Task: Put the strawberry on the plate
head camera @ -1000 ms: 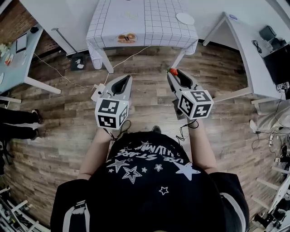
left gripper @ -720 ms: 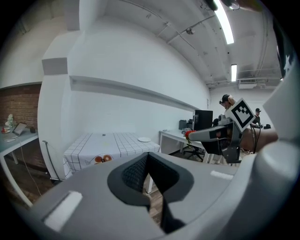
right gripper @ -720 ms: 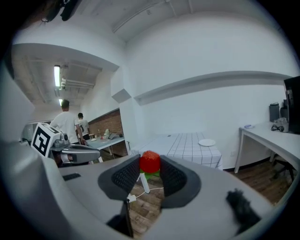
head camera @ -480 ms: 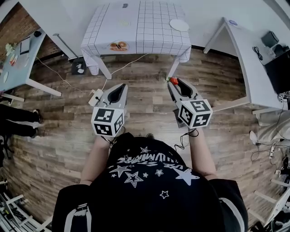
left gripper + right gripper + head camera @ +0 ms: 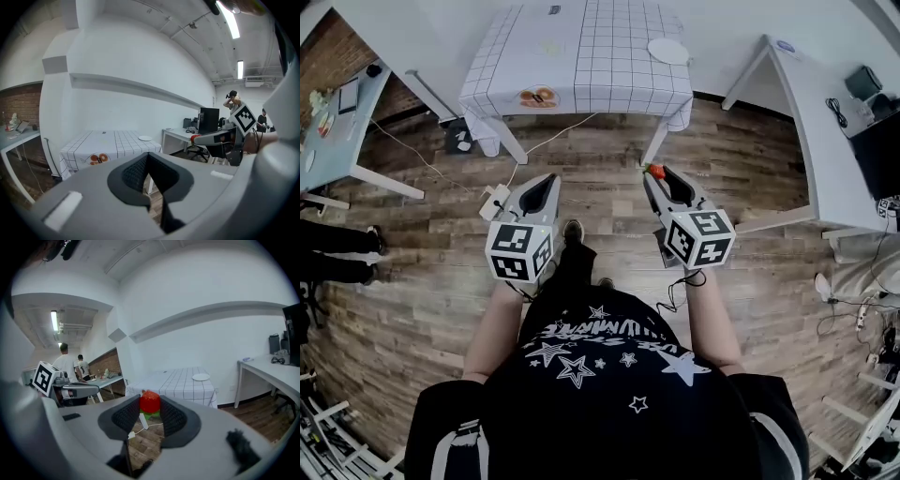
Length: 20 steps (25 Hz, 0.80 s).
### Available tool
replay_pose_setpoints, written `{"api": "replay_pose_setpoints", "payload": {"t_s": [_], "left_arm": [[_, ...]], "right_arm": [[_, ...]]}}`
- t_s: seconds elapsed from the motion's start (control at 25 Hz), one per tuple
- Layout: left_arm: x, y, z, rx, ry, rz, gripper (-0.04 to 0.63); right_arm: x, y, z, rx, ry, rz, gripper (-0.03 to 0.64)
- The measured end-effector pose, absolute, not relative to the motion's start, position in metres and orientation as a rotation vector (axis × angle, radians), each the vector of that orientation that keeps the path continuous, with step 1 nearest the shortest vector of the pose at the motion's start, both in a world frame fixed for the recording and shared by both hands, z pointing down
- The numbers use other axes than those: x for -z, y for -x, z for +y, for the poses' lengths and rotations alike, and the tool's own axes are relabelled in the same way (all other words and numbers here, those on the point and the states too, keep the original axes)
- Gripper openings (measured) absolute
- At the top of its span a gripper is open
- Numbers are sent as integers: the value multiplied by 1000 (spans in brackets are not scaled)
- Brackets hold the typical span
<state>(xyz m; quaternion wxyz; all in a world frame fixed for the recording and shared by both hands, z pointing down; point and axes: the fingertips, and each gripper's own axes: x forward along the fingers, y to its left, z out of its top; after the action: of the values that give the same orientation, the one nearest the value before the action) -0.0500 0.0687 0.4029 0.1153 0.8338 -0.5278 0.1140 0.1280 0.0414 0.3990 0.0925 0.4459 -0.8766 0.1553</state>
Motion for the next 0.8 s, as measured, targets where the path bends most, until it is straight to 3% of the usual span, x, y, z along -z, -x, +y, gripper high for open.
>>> {"api": "replay_pose_setpoints", "payload": {"t_s": [0.32, 0.8], "left_arm": [[-395, 39, 4, -262, -2522, -1470, 9], [-401, 83, -113, -239, -2496, -1455, 9]], "right_arm": [[-390, -126, -9, -408, -1378, -2567, 140], [-390, -81, -128, -426, -1380, -2536, 140]]}}
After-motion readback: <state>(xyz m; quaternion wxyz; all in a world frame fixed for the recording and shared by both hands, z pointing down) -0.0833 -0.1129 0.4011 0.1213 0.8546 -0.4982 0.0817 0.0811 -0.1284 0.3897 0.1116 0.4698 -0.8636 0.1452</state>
